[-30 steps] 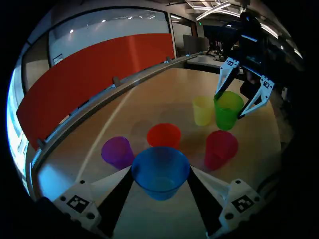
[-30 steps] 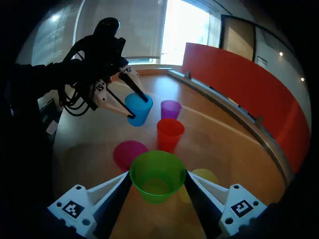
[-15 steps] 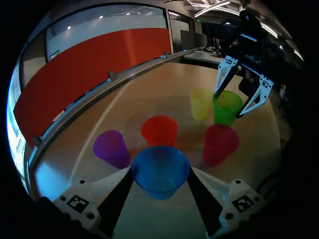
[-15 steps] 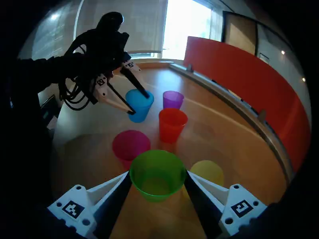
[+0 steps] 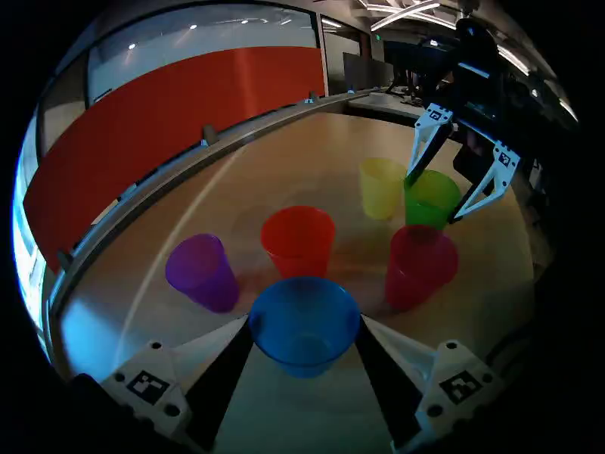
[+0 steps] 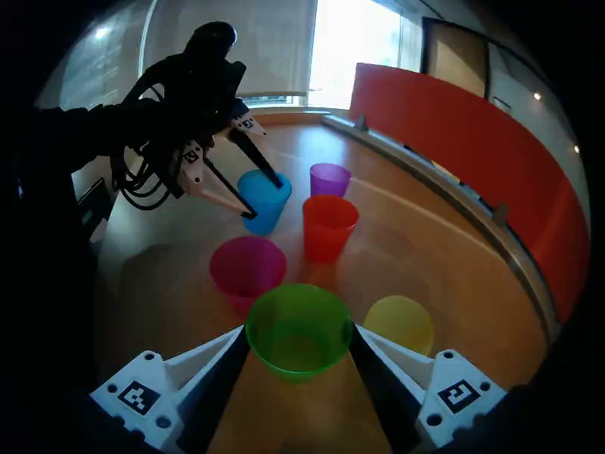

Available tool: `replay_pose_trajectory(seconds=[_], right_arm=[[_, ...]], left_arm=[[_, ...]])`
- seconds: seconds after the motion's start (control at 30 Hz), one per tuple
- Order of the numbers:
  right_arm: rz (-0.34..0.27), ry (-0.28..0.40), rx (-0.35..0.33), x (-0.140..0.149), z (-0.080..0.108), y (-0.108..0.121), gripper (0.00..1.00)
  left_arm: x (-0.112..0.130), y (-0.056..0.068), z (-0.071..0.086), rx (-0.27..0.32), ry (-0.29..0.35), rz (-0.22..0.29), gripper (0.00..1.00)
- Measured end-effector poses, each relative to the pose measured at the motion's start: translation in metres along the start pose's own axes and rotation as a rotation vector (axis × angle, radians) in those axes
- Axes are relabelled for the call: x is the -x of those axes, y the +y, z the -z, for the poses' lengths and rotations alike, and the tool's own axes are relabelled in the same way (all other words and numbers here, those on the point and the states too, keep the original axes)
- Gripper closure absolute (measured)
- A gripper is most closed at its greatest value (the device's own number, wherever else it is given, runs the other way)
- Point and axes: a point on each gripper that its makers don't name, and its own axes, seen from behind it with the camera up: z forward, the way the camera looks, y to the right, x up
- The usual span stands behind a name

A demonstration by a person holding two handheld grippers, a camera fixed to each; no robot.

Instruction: Pour water

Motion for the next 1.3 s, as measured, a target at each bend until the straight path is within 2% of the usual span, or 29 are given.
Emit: replay_pose_trajectory(seconds=[0.27,0.57,0.97,1.03,1.17,1.3], right_arm=[[-0.004,0.001,0.0,0.002,-0.002,0.001,0.08],[-0.006,-0.002,-0.001,0.003,-0.004,0.002,0.08],[-0.006,-0.004,-0.007,0.003,-0.005,-0.002,0.08],[-0.007,-0.004,-0.009,0.003,-0.006,-0.002,0.08],[-0.01,-0.007,-0.012,0.005,-0.009,-0.004,0.08],[-0.014,-0.008,-0.016,0.007,-0.012,-0.005,0.08]], left_arm=[[0.006,0.002,-0.006,0.009,-0.003,0.015,0.12],[0.011,0.003,-0.006,0.015,0.004,0.03,0.11],[0.023,-0.004,-0.006,0.004,-0.023,0.024,0.11],[0.025,-0.004,-0.006,0.005,-0.027,0.021,0.1],[0.028,-0.002,-0.005,0.009,-0.036,0.015,0.0],[0.032,-0.001,-0.005,0.01,-0.047,0.015,0.0]])
